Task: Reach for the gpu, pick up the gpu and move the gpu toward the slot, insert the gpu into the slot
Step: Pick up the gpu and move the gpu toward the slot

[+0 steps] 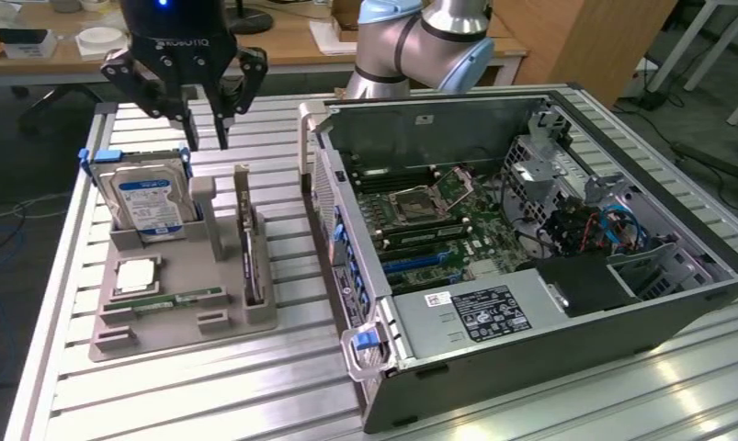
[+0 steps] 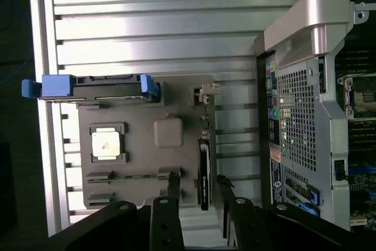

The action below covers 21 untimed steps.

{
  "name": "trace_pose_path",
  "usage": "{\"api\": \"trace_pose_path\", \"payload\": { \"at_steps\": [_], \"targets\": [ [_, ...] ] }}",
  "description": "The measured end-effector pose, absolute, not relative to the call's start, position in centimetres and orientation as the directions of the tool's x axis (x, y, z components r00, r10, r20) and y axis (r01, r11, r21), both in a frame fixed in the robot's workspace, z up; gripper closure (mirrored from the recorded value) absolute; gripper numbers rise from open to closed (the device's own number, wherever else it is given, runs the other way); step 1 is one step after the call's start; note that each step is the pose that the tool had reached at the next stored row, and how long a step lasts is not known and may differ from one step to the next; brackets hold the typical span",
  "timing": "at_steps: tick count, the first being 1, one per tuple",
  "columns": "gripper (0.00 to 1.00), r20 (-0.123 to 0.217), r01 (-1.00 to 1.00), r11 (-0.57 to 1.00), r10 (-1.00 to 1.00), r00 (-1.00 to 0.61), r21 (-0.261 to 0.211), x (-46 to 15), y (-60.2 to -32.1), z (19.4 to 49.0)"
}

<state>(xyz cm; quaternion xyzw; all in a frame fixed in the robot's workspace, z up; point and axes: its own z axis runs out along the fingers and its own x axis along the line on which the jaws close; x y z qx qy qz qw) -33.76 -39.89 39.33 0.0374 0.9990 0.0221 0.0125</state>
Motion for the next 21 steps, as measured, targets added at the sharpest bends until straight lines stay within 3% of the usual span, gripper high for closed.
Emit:
{"api": "trace_pose_path", "payload": {
  "at_steps": [1,3,5,21],
  "targets": [
    [0.59,-0.023,0.074,0.996,0.075,-0.997,0.045,-33.8,-39.9,39.3],
    [0.59,-0.024,0.061,0.997,0.062,-0.998,0.045,-33.8,-39.9,39.2],
    [0.47,-0.023,0.026,0.999,0.027,-0.999,0.045,-33.8,-39.9,38.9],
    [0.47,-0.027,0.023,0.999,0.024,-0.999,0.045,-32.9,-40.1,36.0]
  ]
}}
